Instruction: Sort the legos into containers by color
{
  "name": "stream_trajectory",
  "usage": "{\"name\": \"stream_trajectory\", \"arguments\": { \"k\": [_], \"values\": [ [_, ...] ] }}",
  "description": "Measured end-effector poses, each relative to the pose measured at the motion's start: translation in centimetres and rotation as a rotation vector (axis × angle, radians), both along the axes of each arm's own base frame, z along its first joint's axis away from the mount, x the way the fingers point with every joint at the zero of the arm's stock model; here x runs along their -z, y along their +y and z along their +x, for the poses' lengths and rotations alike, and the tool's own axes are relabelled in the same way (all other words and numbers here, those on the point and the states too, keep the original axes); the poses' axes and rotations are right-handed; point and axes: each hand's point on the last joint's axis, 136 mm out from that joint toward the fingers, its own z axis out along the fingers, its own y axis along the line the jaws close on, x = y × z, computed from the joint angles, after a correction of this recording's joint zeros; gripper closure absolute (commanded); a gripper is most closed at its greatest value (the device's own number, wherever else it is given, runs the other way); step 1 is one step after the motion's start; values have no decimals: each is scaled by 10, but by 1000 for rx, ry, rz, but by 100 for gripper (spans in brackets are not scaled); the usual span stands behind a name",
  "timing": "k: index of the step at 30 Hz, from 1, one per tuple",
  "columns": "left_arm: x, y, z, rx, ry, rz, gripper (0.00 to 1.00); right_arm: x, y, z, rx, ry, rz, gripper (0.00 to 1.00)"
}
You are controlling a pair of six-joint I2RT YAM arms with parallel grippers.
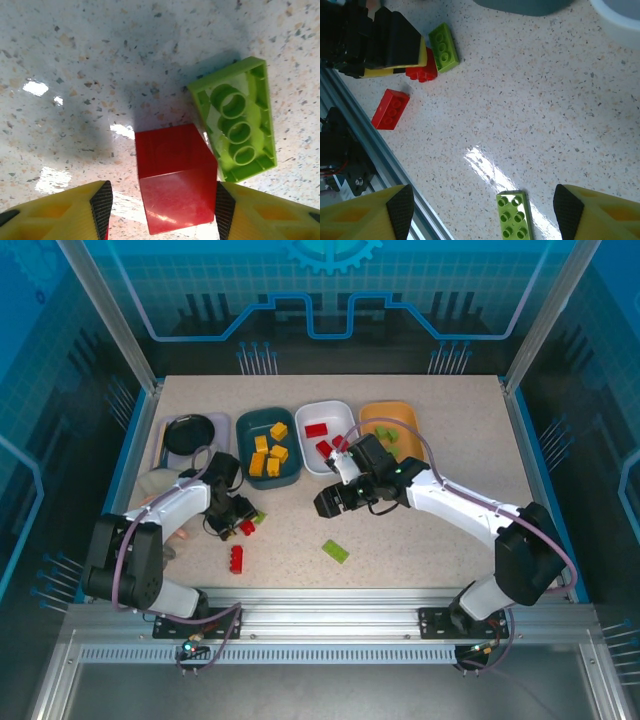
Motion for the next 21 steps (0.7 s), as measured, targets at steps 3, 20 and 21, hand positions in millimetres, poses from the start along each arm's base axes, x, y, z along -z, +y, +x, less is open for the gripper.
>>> {"name": "stream_trajectory", "arguments": {
  "k": [3,20,21],
  "values": [
    [2,1,-2,5,7,3,53,0,0,0,-1,-1,1,25],
    [-69,-8,11,105,-157,90,71,-38,-11,21,97,-98,23,27],
    [-90,-17,23,124,-213,81,71,-48,-17,27,130,-120,42,27]
  ]
}}
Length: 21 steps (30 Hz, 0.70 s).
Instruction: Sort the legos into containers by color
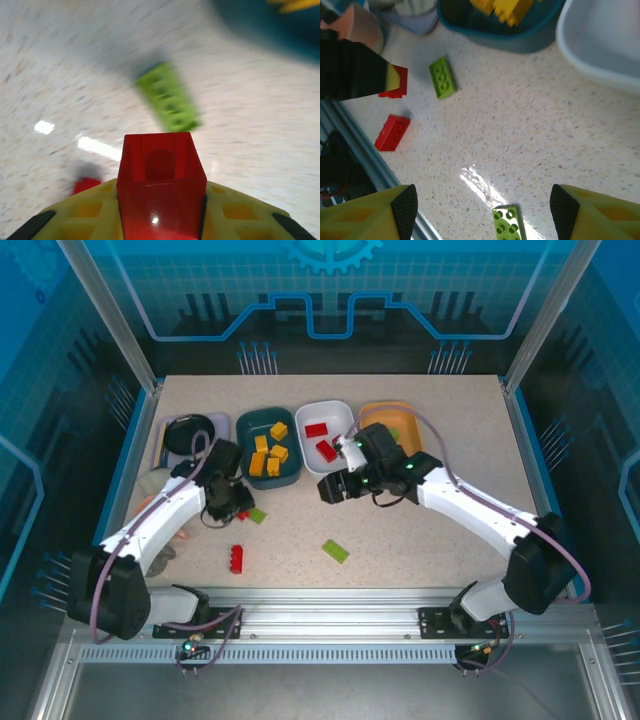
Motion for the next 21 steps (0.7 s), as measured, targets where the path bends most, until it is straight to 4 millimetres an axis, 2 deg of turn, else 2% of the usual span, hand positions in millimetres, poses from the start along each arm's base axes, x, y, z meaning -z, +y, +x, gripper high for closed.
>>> {"name": "stream_trajectory", "arguments": {
  "k": [3,5,7,11,15,17,21],
  "values": [
    [-51,-31,34,68,-120,-23,71,-27,-29,20,124,-51,66,27],
    [-70,-55,55,111,-162,-37,71,-36,-46,33,196,-62,96,27],
    [-75,-78,71,151,-165,-41,71,-39,-60,43,249,-56,113,27],
    [-61,-122,109,210,-125,-29,70,-35,-78,51,309,-34,121,27],
    [-33,-156,144,241,-72,5,70,-37,-88,50,335,-35,130,26],
    [-17,-164,155,245,-45,25,70,-38,-91,45,339,-36,135,26],
    [13,-167,160,240,28,70,69,-34,-96,34,344,-21,137,27]
  ]
}}
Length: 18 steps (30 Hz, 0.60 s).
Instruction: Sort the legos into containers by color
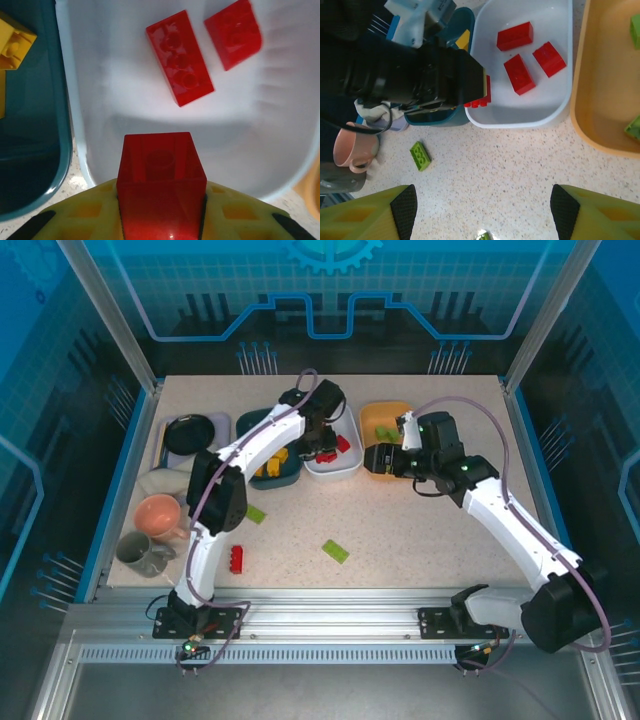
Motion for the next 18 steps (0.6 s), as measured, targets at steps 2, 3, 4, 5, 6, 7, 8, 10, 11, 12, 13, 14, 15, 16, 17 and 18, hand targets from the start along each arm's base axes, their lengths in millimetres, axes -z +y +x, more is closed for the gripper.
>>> {"name": "stream_trajectory", "arguments": {
  "k": [2,3,4,5,6,7,8,10,11,12,13,14,15,16,17,18],
  "values": [
    [11,1,-1,-4,30,20,67,2,-2,-4,2,7,-3,26],
    [15,1,0,-5,40,26,66,3,-3,-5,3,11,-4,26],
    [19,0,1,-5,46,30,66,4,-5,-6,5,15,-6,26],
    [21,-1,2,-4,50,32,65,4,-6,-7,7,17,-7,26],
    [23,-1,2,-4,56,35,63,5,-6,-8,8,19,-7,26],
    [26,-2,4,-5,58,37,61,5,-7,-9,8,21,-8,26],
    [27,-3,6,-5,58,36,59,6,-7,-9,7,24,-9,26],
    [29,-5,9,-10,58,34,55,9,-8,-11,7,32,-10,26],
    [30,-6,10,-13,58,33,54,10,-8,-11,8,35,-11,25],
    [31,-6,11,-14,60,34,52,12,-8,-11,9,38,-12,26],
    [30,-7,11,-17,60,33,52,13,-9,-12,8,42,-14,26],
    [30,-7,12,-20,61,32,52,14,-9,-12,8,46,-14,25],
    [28,-7,12,-22,60,30,52,15,-9,-13,7,50,-15,26],
    [26,-7,12,-22,58,28,51,15,-9,-13,7,50,-15,26],
    [25,-8,13,-22,55,26,50,15,-9,-13,6,50,-15,26],
    [23,-8,14,-22,51,25,49,15,-9,-13,7,52,-16,26]
  ]
}}
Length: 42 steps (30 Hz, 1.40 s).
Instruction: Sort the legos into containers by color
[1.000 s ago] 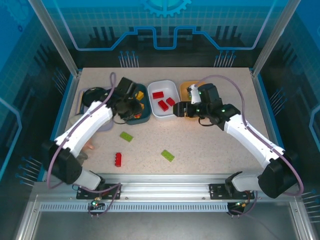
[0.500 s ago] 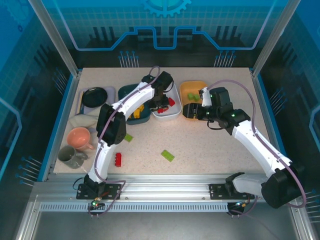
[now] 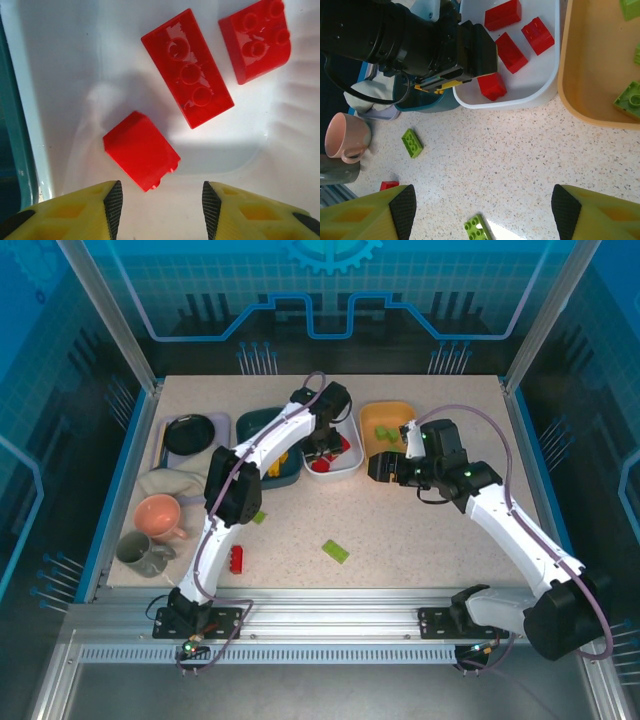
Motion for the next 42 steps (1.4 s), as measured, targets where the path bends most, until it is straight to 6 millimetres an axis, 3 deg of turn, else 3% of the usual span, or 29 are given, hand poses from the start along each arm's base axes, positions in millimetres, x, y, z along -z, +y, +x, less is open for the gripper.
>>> {"name": "stream_trajectory", "arguments": {
  "k": [5,9,12,14,16,19,23,27,35,42],
  "values": [
    [-14,1,0,-9,-19,-7,38,5,4,-4,-34,-2,-51,27],
    [-54,17,-15,-47,-77,-31,28,15,39,-15,-177,-18,-168,26],
    [-95,51,-50,-113,-138,-76,24,26,84,-32,-349,-41,-251,24],
    [-120,88,-77,-191,-192,-117,22,39,116,-44,-465,-46,-307,23],
    [-133,132,-108,-289,-248,-148,20,57,150,-54,-579,-42,-373,21],
    [-127,179,-155,-393,-283,-152,17,85,199,-61,-702,-39,-463,20],
    [-103,202,-209,-436,-277,-150,15,121,247,-63,-792,-33,-557,19],
    [-97,214,-243,-461,-296,-162,15,148,278,-54,-809,-31,-618,17],
    [-95,221,-267,-468,-283,-157,15,188,299,-26,-762,-21,-709,23],
    [-92,224,-276,-450,-258,-135,15,190,311,-20,-750,-22,-702,49]
  ]
}}
